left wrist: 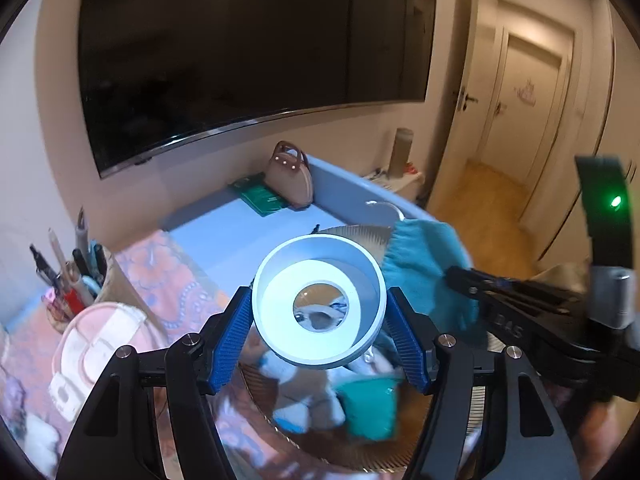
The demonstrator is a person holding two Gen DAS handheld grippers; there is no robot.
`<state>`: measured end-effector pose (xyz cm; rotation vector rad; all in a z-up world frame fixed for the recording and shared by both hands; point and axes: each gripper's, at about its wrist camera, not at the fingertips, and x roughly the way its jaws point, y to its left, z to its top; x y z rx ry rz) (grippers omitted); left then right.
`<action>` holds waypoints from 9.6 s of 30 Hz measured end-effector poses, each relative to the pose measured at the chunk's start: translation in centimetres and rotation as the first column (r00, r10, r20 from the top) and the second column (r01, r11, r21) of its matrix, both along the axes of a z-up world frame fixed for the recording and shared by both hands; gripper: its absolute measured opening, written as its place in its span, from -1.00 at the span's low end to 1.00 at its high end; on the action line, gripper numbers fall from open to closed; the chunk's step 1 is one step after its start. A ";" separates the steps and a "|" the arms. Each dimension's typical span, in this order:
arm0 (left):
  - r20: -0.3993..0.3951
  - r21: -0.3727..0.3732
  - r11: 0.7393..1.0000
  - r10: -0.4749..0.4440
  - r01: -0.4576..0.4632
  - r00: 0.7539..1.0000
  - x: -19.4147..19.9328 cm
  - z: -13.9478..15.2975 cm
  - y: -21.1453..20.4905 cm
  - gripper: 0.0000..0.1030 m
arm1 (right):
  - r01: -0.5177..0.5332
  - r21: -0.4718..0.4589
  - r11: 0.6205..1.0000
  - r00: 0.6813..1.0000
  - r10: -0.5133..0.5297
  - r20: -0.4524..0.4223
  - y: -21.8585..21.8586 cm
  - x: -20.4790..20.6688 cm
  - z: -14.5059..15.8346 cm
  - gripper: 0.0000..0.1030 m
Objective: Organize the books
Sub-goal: 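Carry the blue cup and teal cloth into the amber bowl and open both tools, then move both tools back over the items on the bed, then grasp the blue face mask with the left tool while the right tool grasps the white plush, then carry the mask and white plush into the amber bowl and open both tools, then move both tools back over the bed, then grasp the plaid hair bow with the left tool while the right tool grasps the small shoe plush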
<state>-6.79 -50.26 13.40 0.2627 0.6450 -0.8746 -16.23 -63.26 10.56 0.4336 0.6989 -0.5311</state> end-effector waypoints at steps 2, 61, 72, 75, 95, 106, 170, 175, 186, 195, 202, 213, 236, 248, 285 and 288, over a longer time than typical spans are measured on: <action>-0.011 0.025 1.000 -0.011 0.011 1.000 0.0 -0.8 -0.6 0.29 | 0.000 -0.025 1.000 1.000 0.000 -0.029 0.0 0.0 -0.5 -0.84; -0.125 0.049 0.744 0.667 -0.667 0.735 6.5 -12.2 49.6 0.70 | -0.657 -0.149 0.739 0.754 0.648 -0.107 43.1 11.8 -9.7 0.73; -0.184 0.049 0.717 0.691 -0.695 0.699 7.1 -12.9 50.7 0.70 | -0.667 -0.108 0.737 0.744 0.652 -0.144 42.9 12.6 -12.0 0.73; -0.187 0.051 0.721 0.686 -0.691 0.703 7.1 -12.9 50.6 0.70 | -0.673 -0.115 0.731 0.739 0.658 -0.147 43.1 12.6 -12.0 0.73; -0.242 0.077 0.790 0.607 -0.608 0.757 13.9 -8.6 51.0 0.70 | -0.692 0.117 0.712 0.703 0.702 -0.114 42.0 17.4 -7.5 0.73; -0.448 0.016 0.821 0.517 -0.571 0.730 18.3 -12.9 49.8 0.66 | -0.602 0.324 0.730 0.752 0.655 -0.077 40.0 22.5 -12.1 0.75; -0.207 -0.049 0.998 0.033 -0.044 0.978 4.0 1.4 2.7 -0.50 | 0.023 0.265 0.964 0.998 -0.040 0.056 -2.6 2.8 -0.5 0.00; -0.177 -0.044 0.998 0.037 -0.045 0.983 4.5 0.9 0.1 -0.21 | 0.052 0.250 0.967 0.998 -0.060 0.025 -4.2 3.3 -0.8 0.31; -0.216 -0.056 0.998 -0.053 0.041 0.975 3.3 1.9 1.4 -0.14 | 0.051 0.149 0.987 0.999 -0.053 0.009 -1.9 0.3 0.9 0.31; -0.254 -0.123 0.985 -0.146 0.118 0.956 1.8 3.7 4.8 -0.14 | 0.039 0.081 0.996 0.999 -0.040 0.016 3.0 -2.7 3.6 0.31; -0.126 -0.191 0.977 -0.124 0.099 0.984 -1.1 7.1 12.8 0.71 | -0.069 0.018 0.997 0.997 0.068 0.036 9.6 -3.5 5.9 0.31; -0.049 -0.182 0.949 0.253 -0.258 0.966 0.2 8.6 33.4 0.71 | -0.393 -0.136 0.909 0.914 0.402 0.050 26.4 -0.5 7.7 0.57; -0.185 0.053 0.755 0.650 -0.653 0.737 8.5 -12.6 50.3 0.69 | -0.659 -0.065 0.750 0.752 0.653 -0.086 42.7 12.6 -10.6 0.58; -0.206 0.071 0.774 0.629 -0.630 0.750 8.7 -13.1 49.8 0.70 | -0.659 -0.072 0.748 0.750 0.649 -0.127 42.9 13.2 -11.7 0.58; -0.213 0.184 0.895 0.440 -0.407 0.872 16.7 -12.9 39.8 0.11 | -0.689 0.051 0.723 0.709 0.687 -0.159 40.2 17.9 -12.2 -0.47; -0.193 0.189 0.883 0.462 -0.430 0.866 16.4 -12.7 40.3 -0.29 | -0.693 0.029 0.720 0.707 0.687 -0.165 40.5 17.9 -12.4 -0.47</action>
